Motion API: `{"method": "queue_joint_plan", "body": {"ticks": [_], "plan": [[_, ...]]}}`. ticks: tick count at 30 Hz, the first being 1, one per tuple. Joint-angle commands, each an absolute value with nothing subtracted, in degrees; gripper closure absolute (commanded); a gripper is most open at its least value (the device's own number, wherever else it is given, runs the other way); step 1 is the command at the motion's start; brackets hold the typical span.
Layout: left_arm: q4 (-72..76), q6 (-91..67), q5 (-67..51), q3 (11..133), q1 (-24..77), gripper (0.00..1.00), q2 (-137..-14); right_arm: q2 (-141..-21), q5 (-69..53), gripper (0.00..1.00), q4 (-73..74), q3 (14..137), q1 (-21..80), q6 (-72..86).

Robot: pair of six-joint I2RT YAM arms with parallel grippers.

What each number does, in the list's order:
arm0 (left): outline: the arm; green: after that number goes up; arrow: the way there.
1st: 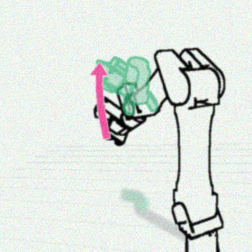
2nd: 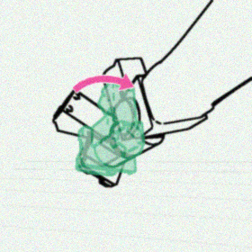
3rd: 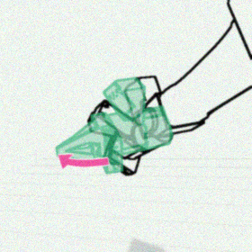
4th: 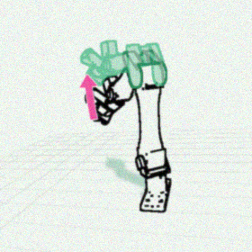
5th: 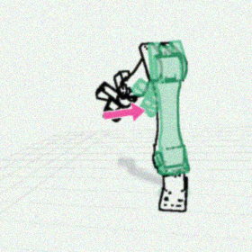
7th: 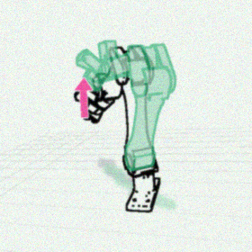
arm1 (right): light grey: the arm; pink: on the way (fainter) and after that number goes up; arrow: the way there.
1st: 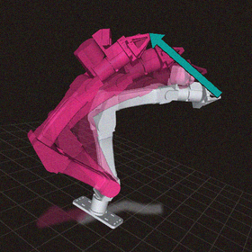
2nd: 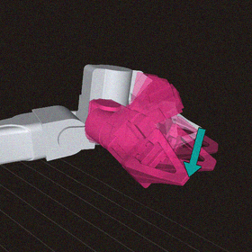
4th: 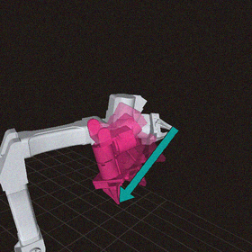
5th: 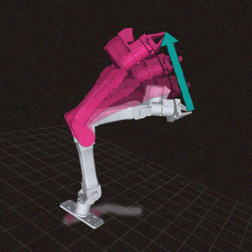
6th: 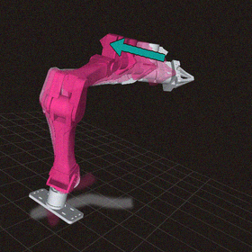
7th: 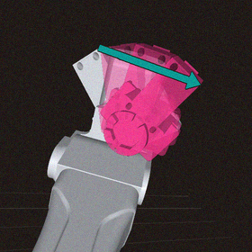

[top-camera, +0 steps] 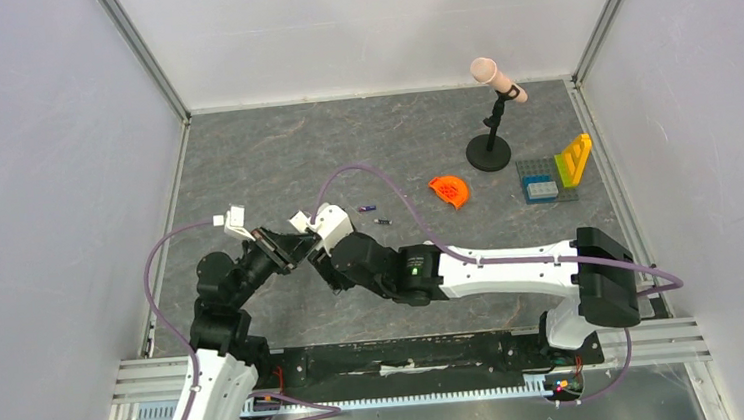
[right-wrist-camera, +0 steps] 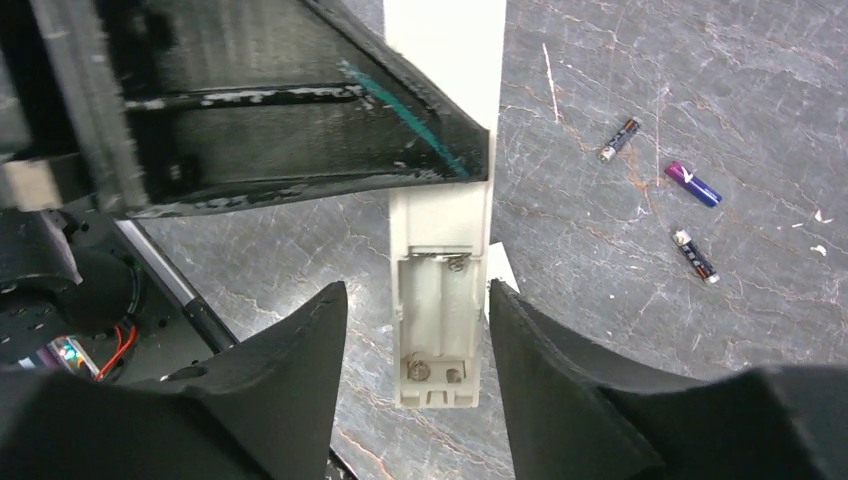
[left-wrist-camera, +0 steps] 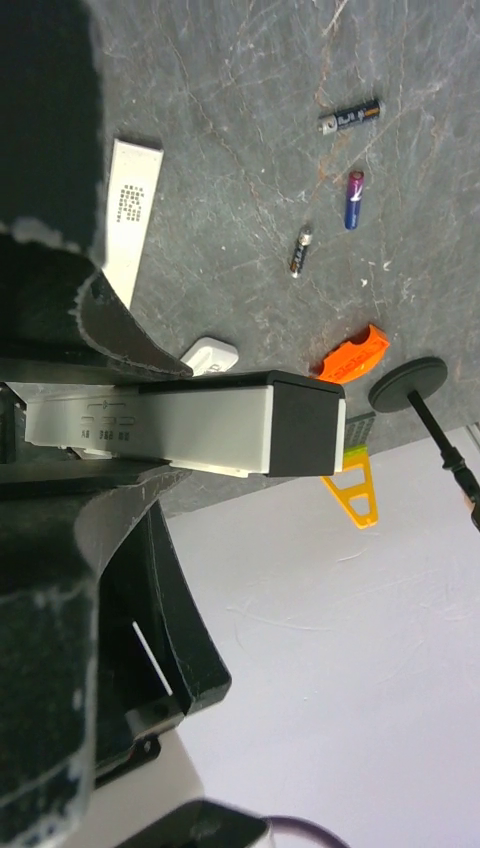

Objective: Load the batteries into the remote control
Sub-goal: Adjust the remote control, then pick up the battery from the center of the board.

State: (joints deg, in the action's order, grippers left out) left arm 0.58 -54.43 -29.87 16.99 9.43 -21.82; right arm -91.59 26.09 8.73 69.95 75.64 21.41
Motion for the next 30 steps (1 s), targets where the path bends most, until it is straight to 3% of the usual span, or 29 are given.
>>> {"method": "queue_joint_plan", "body": {"ticks": [1,5,15,23,30], "plan": [[2.46,-53.36,-28.04,16.65,9.14,0.98,-21.49,-87.30,23.11,0.39,9.73,71.61,75.54,23.43],[-0.89,-49.87,-25.32,17.55,9.16,0.98,-20.66,-79.73,17.75,0.32,12.40,64.75,72.36,27.61],[-1.37,-44.90,-29.03,18.28,9.14,0.98,-20.94,-65.30,14.01,0.33,19.95,46.48,61.00,29.06],[18.72,-52.37,-39.86,13.28,9.14,0.98,-18.68,-65.15,12.82,0.41,22.99,40.81,56.15,27.99],[22.24,-54.23,-41.14,12.04,9.15,0.98,-15.65,-70.73,5.47,0.47,26.08,42.01,54.58,21.16]]}}
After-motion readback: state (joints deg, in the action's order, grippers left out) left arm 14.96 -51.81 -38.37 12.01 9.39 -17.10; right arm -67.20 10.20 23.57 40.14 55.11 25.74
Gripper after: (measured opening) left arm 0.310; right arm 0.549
